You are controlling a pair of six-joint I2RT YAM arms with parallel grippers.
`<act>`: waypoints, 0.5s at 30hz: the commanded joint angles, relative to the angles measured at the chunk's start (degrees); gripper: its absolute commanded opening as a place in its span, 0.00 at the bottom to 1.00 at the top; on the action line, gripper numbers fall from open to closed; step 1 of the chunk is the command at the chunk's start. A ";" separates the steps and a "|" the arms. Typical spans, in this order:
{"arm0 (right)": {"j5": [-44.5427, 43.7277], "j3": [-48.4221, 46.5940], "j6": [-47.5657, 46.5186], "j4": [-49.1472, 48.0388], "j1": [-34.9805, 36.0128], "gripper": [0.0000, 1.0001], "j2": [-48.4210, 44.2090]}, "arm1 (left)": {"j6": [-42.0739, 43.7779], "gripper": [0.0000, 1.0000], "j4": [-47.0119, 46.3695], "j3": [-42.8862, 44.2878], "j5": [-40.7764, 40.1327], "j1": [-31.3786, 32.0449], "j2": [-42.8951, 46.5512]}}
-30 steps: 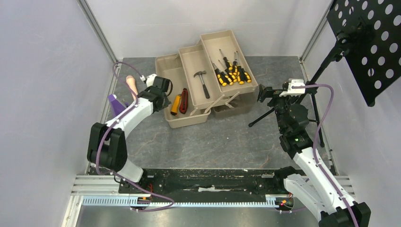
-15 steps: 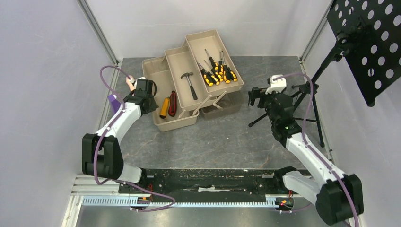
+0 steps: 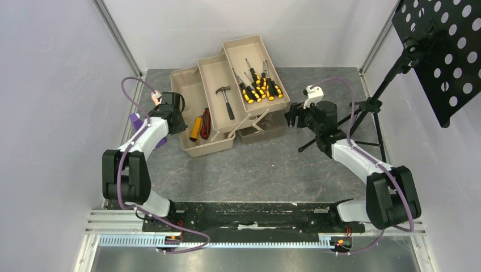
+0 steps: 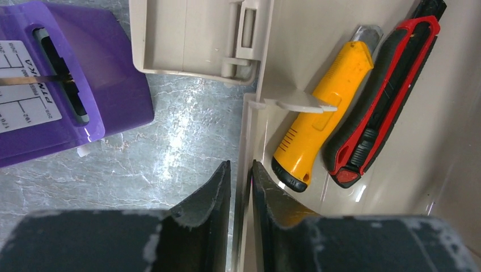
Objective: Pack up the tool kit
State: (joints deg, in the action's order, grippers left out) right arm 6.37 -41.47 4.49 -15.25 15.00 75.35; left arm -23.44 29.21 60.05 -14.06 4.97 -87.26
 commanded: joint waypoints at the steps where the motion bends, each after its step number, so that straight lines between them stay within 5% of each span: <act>1: 5.39 -1.95 -0.61 -5.97 -0.41 0.69 3.95 | 2.97 0.26 0.61 1.12 -4.01 -1.47 -2.12; 15: 3.00 0.12 -0.31 -17.47 -0.35 0.52 12.90 | 1.69 0.26 -0.03 0.59 -0.39 -1.54 -1.53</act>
State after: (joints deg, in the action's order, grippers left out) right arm 10.22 -41.45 4.45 -26.28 14.76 86.21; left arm -23.42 28.64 60.29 -12.88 4.58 -88.51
